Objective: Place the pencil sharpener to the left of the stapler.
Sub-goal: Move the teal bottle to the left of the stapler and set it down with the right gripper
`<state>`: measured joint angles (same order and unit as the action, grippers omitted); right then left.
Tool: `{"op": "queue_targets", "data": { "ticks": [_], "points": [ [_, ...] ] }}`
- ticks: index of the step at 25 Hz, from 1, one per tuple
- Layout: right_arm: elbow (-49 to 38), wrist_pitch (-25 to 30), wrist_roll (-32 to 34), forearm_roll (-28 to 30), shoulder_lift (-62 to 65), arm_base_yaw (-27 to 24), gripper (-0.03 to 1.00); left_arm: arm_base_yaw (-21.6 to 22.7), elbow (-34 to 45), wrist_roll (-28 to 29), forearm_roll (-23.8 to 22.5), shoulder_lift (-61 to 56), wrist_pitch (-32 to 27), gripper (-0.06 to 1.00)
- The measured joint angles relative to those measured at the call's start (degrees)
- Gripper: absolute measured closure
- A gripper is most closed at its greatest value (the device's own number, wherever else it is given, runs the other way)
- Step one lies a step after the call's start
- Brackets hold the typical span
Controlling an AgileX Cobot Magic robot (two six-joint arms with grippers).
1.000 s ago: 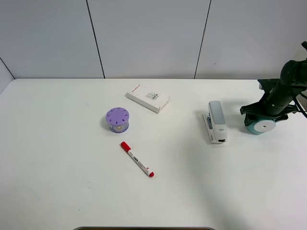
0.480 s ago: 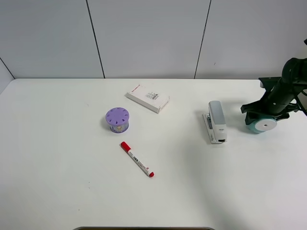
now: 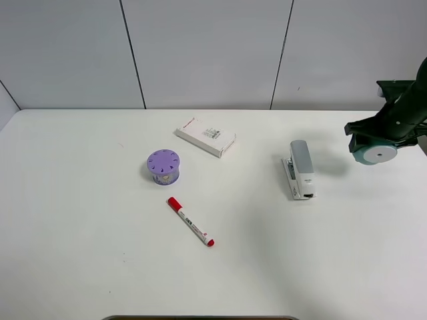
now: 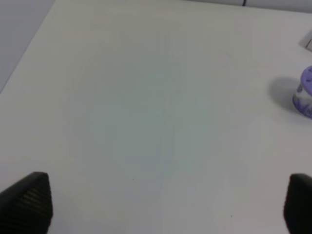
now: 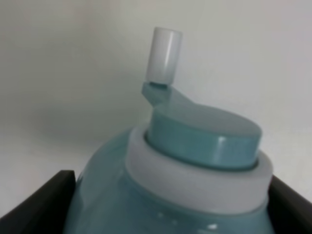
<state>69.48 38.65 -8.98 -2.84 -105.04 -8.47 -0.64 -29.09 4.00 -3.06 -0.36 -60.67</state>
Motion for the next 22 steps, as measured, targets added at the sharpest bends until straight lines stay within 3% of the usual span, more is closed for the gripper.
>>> {"op": "queue_targets", "data": {
  "ticks": [7,22],
  "points": [
    [3.3,5.6,3.0,-0.4,3.3,4.0,0.29,0.0,0.0,0.0,0.0,0.0,0.0,-0.01],
    [16.2,11.4,13.4,-1.4,2.4,20.7,0.29,0.0,0.0,0.0,0.0,0.0,0.0,-0.01]
  ]
}}
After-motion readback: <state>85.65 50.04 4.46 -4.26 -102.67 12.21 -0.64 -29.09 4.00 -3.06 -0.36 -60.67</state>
